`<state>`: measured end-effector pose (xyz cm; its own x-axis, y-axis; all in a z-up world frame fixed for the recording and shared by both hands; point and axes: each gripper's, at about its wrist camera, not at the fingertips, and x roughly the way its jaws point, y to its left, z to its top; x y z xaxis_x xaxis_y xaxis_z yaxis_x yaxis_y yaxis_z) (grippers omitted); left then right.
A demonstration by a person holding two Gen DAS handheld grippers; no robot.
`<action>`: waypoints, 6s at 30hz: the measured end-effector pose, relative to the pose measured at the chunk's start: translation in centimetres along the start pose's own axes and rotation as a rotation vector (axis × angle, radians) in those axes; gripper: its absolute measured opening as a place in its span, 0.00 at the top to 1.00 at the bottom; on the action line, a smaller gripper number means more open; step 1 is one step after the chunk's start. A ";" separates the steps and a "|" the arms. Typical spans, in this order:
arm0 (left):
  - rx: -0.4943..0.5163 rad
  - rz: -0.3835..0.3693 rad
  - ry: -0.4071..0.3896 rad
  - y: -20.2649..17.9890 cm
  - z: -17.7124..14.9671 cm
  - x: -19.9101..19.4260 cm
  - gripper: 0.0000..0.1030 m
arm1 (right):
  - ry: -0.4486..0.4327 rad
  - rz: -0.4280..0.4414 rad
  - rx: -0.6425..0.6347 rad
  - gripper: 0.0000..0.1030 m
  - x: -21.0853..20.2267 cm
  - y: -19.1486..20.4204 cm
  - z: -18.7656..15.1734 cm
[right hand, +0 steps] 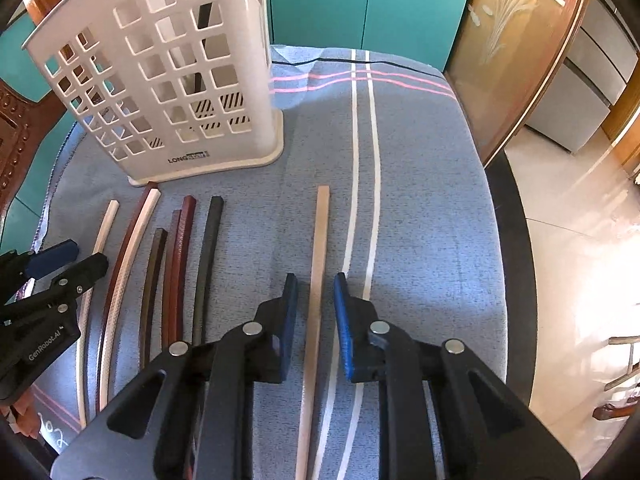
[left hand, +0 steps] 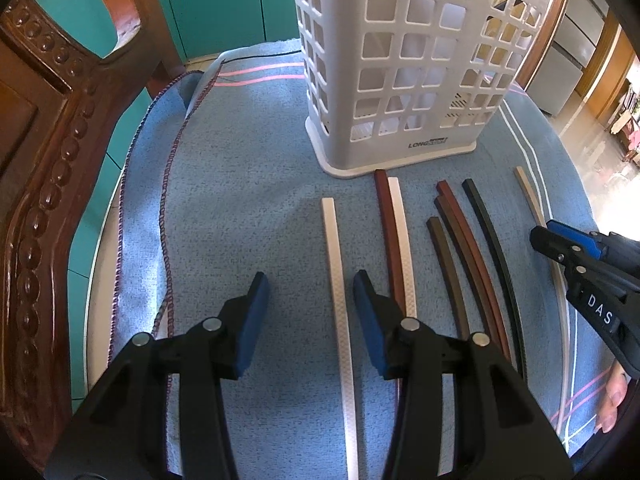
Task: Organize utensils
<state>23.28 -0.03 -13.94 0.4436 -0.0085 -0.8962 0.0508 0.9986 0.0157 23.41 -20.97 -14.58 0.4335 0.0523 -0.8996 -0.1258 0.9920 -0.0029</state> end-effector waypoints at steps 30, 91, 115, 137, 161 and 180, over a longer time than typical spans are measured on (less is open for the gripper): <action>-0.081 -0.221 -0.721 1.2 2.4 -27.5 0.93 | -0.679 0.319 0.119 0.94 -26.7 -3.4 1.9; 0.061 -0.124 -0.062 -2.3 -1.9 -3.8 0.72 | 0.008 0.094 -0.073 0.63 -0.6 3.4 -1.0; 0.138 -0.078 -0.038 -4.1 -2.8 -2.6 0.69 | 0.024 0.097 0.098 0.88 -0.9 -0.8 -0.3; 0.003 -0.249 -0.070 -2.8 -2.7 -4.2 0.88 | 0.012 0.089 0.113 0.80 -1.5 -1.6 -0.5; -0.036 -0.147 -0.006 0.2 -2.5 -1.5 0.81 | 0.034 0.066 0.079 0.76 -1.2 -0.6 -0.9; -0.097 -0.109 0.001 1.2 -2.9 -2.1 0.93 | 0.057 0.142 0.093 0.94 -1.1 -0.7 -1.0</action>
<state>19.81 1.35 -13.28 0.4393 -0.1167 -0.8907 0.0120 0.9922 -0.1241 22.12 -21.79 -14.01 0.3656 0.1886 -0.9115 -0.0980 0.9816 0.1638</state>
